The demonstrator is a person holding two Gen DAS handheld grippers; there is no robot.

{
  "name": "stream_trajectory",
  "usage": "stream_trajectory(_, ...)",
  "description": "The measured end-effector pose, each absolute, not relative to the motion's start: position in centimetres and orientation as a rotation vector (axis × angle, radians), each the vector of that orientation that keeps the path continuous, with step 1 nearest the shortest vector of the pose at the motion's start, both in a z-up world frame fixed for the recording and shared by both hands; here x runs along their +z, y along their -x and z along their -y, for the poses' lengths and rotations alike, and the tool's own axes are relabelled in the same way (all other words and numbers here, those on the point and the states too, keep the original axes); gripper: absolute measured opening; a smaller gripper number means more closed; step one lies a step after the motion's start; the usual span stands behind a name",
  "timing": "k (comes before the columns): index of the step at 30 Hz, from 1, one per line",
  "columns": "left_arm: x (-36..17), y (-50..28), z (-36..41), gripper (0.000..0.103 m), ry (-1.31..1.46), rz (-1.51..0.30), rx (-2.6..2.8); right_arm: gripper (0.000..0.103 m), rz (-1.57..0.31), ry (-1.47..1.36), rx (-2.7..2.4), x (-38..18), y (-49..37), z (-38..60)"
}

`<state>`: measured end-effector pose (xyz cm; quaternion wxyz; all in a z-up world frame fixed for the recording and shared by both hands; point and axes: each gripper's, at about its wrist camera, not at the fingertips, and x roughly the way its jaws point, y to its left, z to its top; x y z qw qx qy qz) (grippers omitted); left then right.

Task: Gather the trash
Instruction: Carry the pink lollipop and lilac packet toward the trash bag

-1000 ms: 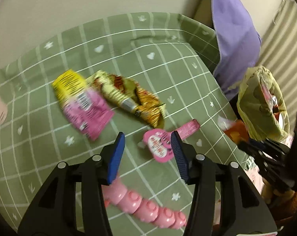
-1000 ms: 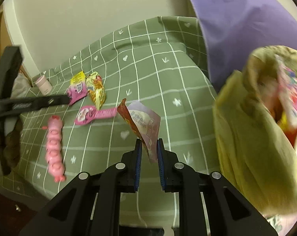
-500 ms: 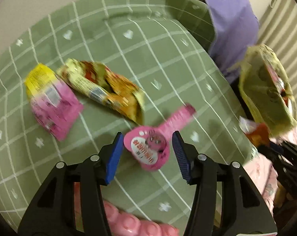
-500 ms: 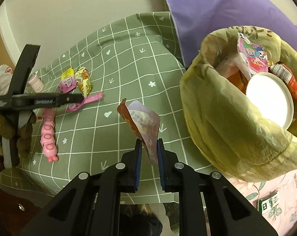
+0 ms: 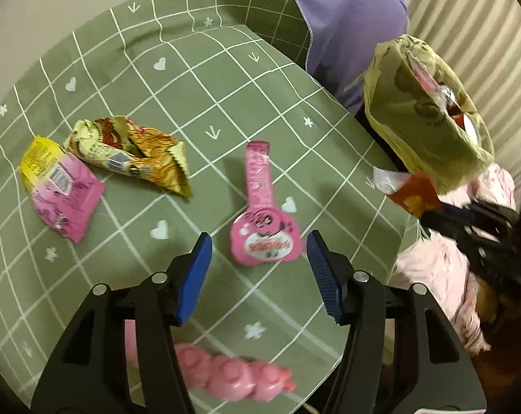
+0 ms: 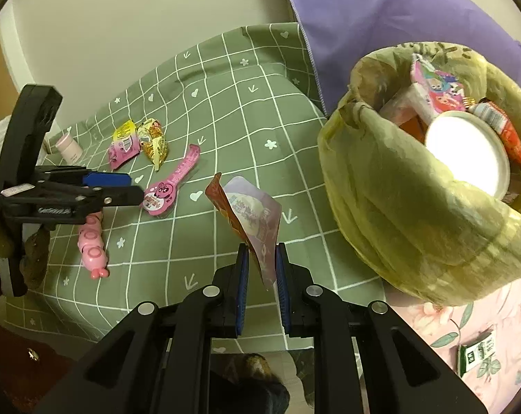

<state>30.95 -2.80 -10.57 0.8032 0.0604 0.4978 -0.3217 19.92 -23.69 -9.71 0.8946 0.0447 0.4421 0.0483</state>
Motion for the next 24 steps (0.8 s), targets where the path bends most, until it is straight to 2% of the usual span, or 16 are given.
stream_trajectory(10, -12.6, -30.6, 5.7, 0.054, -0.193, -1.049, -0.526, 0.016, -0.901, -0.139, 0.035, -9.4, -17.9, 25.9)
stream_trajectory(12, -12.6, -30.4, 5.6, 0.048, -0.193, -1.058, -0.532, 0.016, -0.894, -0.146, 0.03, -9.3, -17.7, 26.2)
stream_trajectory(15, -12.1, -30.0, 5.3, 0.048, -0.168, -1.044, -0.543, 0.016, -0.882, -0.151, 0.032, -9.4, -17.5, 26.1)
stream_trajectory(19, -9.6, -29.4, 4.3, 0.048, -0.136, -0.976, -0.544, 0.016, -0.858, -0.136, 0.053, -8.9, -17.3, 25.5)
stream_trajectory(24, -3.7, -29.5, 3.1, 0.048, -0.044, -0.832, -0.565, 0.016, -0.756, -0.078, 0.071, -5.0, -16.9, 24.7)
